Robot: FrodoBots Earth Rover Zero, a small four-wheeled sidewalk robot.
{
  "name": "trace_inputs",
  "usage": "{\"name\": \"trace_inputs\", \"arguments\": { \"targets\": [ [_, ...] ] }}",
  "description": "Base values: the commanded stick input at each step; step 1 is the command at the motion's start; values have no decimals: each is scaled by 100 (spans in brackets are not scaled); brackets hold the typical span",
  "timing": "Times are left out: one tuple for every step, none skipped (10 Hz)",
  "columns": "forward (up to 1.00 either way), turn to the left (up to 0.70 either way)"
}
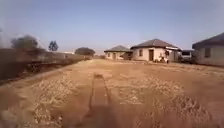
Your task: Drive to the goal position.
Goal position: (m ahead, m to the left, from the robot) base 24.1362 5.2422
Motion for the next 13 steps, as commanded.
{"name": "trace_inputs", "arguments": {
  "targets": [
    [70,0],
    [70,0],
    [70,0],
    [70,0],
    [70,0],
    [70,0],
    [70,0],
    [70,0],
    [70,0],
    [70,0],
    [70,0],
    [70,0],
    [70,0]
  ]
}}
